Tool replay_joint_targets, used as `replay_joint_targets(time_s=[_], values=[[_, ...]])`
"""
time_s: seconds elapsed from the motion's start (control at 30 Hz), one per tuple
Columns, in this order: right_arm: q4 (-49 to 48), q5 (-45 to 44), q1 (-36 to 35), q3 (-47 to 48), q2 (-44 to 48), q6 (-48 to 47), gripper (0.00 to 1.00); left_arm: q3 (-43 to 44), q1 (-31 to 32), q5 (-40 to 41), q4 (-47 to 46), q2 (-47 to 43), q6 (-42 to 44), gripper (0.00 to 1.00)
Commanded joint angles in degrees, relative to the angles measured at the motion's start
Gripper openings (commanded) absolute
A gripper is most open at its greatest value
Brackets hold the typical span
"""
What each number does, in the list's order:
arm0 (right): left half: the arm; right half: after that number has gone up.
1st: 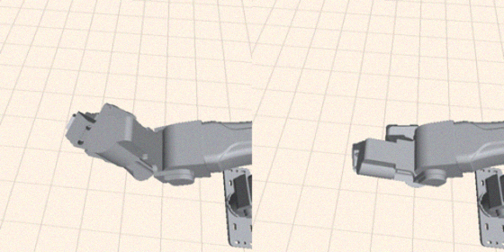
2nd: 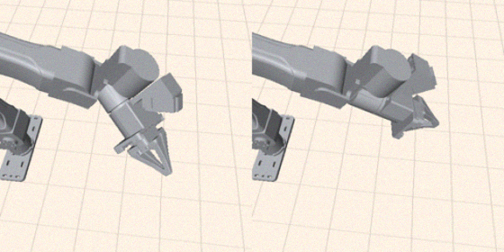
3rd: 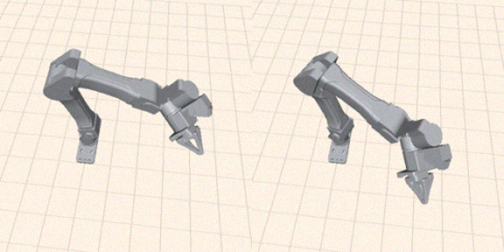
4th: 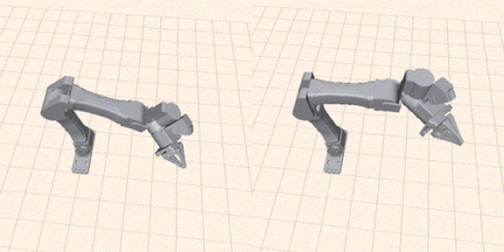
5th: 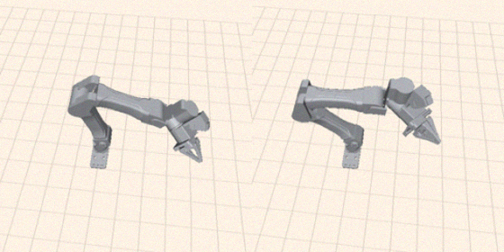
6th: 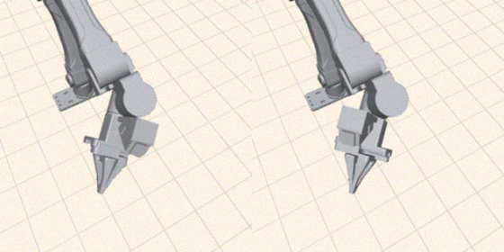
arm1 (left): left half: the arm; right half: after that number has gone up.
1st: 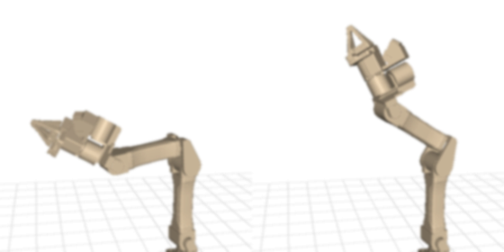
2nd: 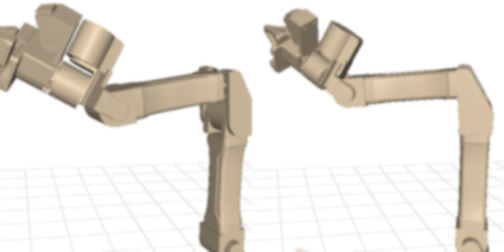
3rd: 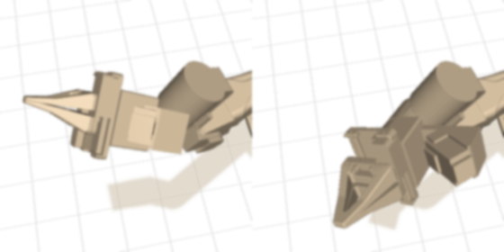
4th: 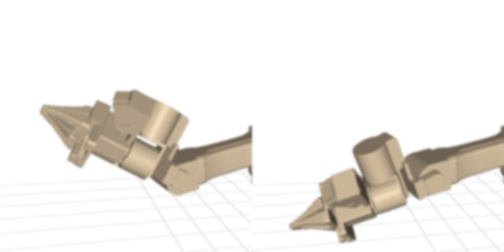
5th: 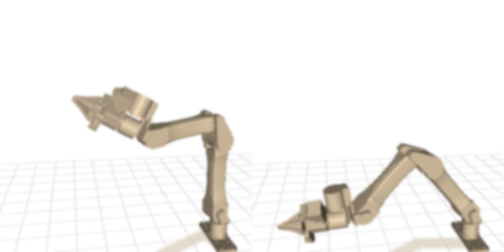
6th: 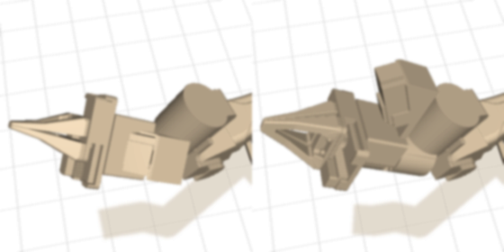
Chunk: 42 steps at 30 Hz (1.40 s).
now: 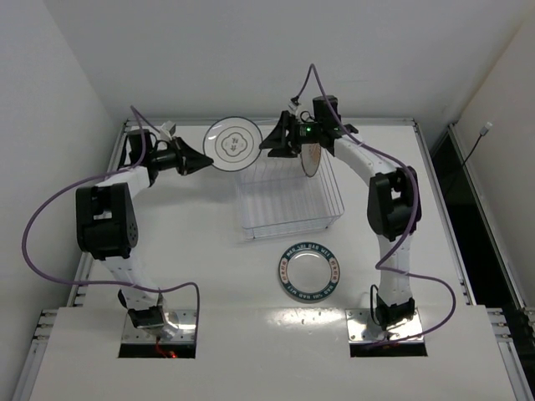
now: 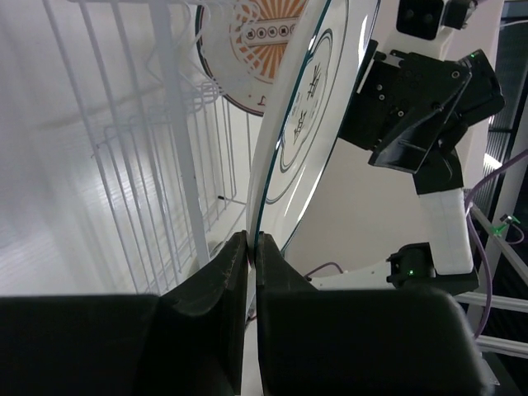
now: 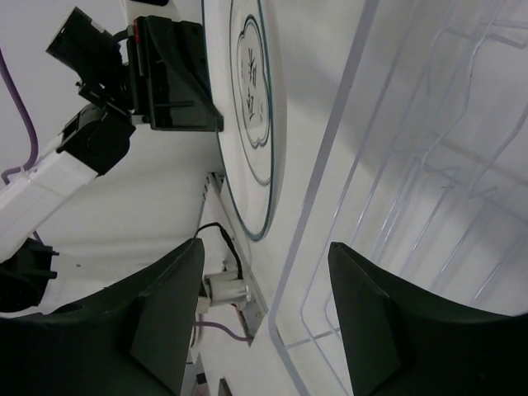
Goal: Load the plates into the dish rack
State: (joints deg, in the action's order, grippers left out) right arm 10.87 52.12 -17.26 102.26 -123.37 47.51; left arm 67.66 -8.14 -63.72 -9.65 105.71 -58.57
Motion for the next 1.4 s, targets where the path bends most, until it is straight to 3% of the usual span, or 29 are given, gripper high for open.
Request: replay_joint_targets(time_s=[0.0,0.2,0.23,0.27,0.33,0.37,0.43,0.47,0.53,0.57,0.63,0.67,0.73,0.93,1.13,1.37], values=[[-4.89,1.14,-0.59,-1.0,-1.08,0.83,0.59,-0.33,2.77,-4.03,-4.85,-2.18,-0.94,0.0],[-7.45,1.76,-1.64,-0.31,-2.66,3.38,0.43,-0.33,6.11,-4.04,-5.38,-0.42,-0.94,0.0],[-7.45,1.76,-1.64,-0.3,-2.66,3.38,0.38,-0.33,6.12,-4.56,-5.38,-0.42,-0.94,0.0],[-7.45,1.76,-1.64,0.3,-2.66,3.38,0.2,-0.33,6.12,-4.57,-5.38,-0.42,-0.94,0.0],[-6.31,0.27,-1.64,0.84,-2.66,3.38,0.07,-0.33,6.12,-4.57,-4.86,-0.42,-0.94,0.0],[-4.91,-0.26,-1.64,1.45,-1.79,2.86,0.0,-0.33,6.12,-4.57,-4.24,0.19,-0.94,0.14],[-2.19,-3.76,-0.5,2.15,-0.21,1.19,0.0,-0.33,5.34,-4.57,-1.88,0.72,0.99,0.38],[2.35,-5.34,-0.5,4.07,0.67,-0.03,0.0,0.28,4.81,-4.57,-0.21,0.72,2.13,0.58],[8.34,-12.45,1.08,7.15,3.74,-5.39,0.0,2.64,2.7,-3.7,9.49,1.33,8.59,0.72],[16.03,-15.79,1.08,11.52,4.62,-7.67,0.0,3.87,2.08,-2.04,13.48,2.12,11.34,0.79],[24.24,-27.91,1.61,17.16,5.16,-13.54,0.0,8.35,0.42,0.52,21.74,3.09,19.4,0.85],[27.94,-31.86,1.61,22.49,5.16,-15.15,0.0,9.5,0.41,2.18,27.43,4.23,21.19,0.86],[34.46,-41.1,1.09,26.31,5.16,-19.09,0.0,10.39,-1.08,2.73,29.68,4.94,22.88,0.86],[42.21,-63.51,-1.63,26.85,7.0,-26.13,0.0,10.39,-2.75,4.39,29.69,5.99,22.35,0.86],[43.44,-71.36,-5.24,26.85,5.07,-33.35,0.0,9.86,-3.28,4.4,30.22,6.0,22.88,0.86],[43.44,-78.48,-7.97,26.33,1.73,-34.67,0.0,8.72,-4.33,5.01,30.74,6.53,23.41,0.86]])
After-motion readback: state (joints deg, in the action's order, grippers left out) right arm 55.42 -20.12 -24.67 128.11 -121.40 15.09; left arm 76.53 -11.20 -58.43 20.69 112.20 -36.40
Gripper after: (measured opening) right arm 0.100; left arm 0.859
